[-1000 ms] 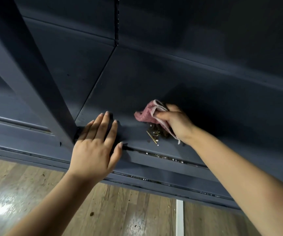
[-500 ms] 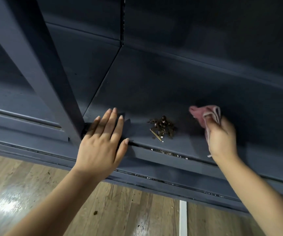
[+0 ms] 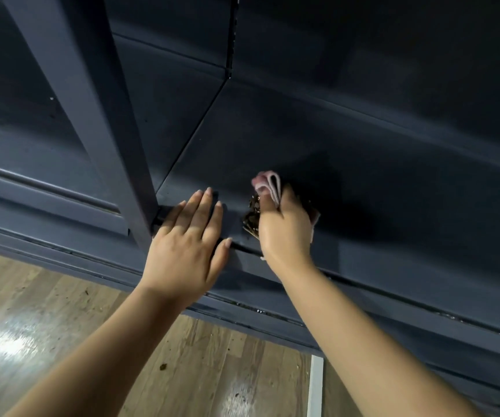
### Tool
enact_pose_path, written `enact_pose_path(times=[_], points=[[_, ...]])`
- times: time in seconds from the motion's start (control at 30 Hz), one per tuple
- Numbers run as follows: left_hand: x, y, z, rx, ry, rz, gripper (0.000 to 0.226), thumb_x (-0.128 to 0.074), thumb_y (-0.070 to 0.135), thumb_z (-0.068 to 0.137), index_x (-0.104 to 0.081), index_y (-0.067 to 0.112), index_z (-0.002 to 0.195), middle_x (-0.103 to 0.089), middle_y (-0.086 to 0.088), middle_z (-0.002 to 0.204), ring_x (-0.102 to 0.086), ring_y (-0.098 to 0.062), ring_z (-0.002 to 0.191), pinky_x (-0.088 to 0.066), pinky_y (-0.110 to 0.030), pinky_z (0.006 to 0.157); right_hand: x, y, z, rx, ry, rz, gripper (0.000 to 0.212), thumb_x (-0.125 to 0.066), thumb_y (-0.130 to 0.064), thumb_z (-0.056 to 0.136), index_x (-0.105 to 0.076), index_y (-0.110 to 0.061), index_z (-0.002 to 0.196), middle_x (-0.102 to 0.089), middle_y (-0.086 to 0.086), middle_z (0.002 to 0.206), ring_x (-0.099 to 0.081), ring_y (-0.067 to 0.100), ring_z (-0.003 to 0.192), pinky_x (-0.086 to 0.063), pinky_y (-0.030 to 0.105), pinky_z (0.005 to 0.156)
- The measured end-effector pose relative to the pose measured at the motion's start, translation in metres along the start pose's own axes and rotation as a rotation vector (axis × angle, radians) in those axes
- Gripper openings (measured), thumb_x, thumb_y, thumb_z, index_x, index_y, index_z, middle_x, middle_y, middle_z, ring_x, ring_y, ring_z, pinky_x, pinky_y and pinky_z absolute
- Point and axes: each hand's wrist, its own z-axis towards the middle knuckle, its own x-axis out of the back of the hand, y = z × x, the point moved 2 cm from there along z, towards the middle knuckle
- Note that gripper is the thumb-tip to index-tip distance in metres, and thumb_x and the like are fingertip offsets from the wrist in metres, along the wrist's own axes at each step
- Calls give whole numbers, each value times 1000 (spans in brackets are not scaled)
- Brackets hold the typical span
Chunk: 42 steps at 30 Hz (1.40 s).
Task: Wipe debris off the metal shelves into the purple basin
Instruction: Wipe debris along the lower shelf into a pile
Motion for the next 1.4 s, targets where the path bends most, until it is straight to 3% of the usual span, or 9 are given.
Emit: enact_pose_path(times=[0.1,0.2,0.3,0.67,0.9,1.1,1.2,1.3,1.4], points=[[1,0,0,5,-7,-10,68,-11,41,101,-53,-5,131,-48,-25,139,-47,-37,129,-21,-40,109,27,12,3,-10,-16,279,34,-50,-45,89,-61,-22,111,-66,-5,103,-61,12,96,-44,31,87],[2,0,1,-7,10,9,63,-19,39,100,-53,-4,130,-48,-24,139,-47,-36,129,-22,-40,109,78,34,11,26,169,170,30,-48,-44,90,-58,-20,106,-62,-1,92,-52,14,70,-36,31,65],[3,2,1,-4,7,19,61,-23,39,99,-54,-3,130,-49,-23,138,-48,-35,128,-22,-40,109,111,56,25,-69,287,53,26,-46,-27,99,-57,-7,110,-58,7,97,-53,22,89,-32,28,73],[6,5,0,29,-37,56,68,-11,41,102,-52,-3,131,-48,-24,138,-48,-36,128,-22,-40,110,24,12,29,108,-132,-243,30,-44,-26,97,-53,-15,123,-60,12,123,-51,30,115,-29,31,91],[10,8,-5,77,-46,59,66,-11,43,102,-46,-1,137,-44,-21,143,-39,-31,135,-13,-37,115,8,0,35,112,-397,260,34,-50,-40,88,-60,-26,117,-64,-8,119,-58,11,113,-40,34,104],[9,5,-23,47,-34,69,65,-13,46,103,-41,1,140,-39,-21,147,-32,-31,139,-20,-42,114,47,25,73,447,-158,-171,38,-43,-32,90,-59,-17,121,-65,5,117,-60,26,109,-46,41,95],[5,4,-24,54,-41,64,66,-15,47,102,-43,0,139,-40,-22,146,-31,-32,138,-21,-43,113,35,24,75,577,-163,-235,36,-48,-25,86,-66,-11,115,-68,4,114,-62,22,108,-40,24,97],[2,5,-24,54,-34,74,66,-16,47,102,-42,0,140,-40,-23,145,-29,-32,138,-20,-43,114,16,7,63,569,-319,-160,33,-51,-17,89,-63,-10,118,-65,2,118,-56,20,114,-29,10,93],[1,5,-25,65,-28,69,65,-16,46,102,-40,0,141,-40,-22,146,-29,-31,138,-21,-44,113,-5,1,67,443,-601,-4,28,-54,-19,90,-63,-19,116,-60,-15,116,-55,12,116,-34,19,102]])
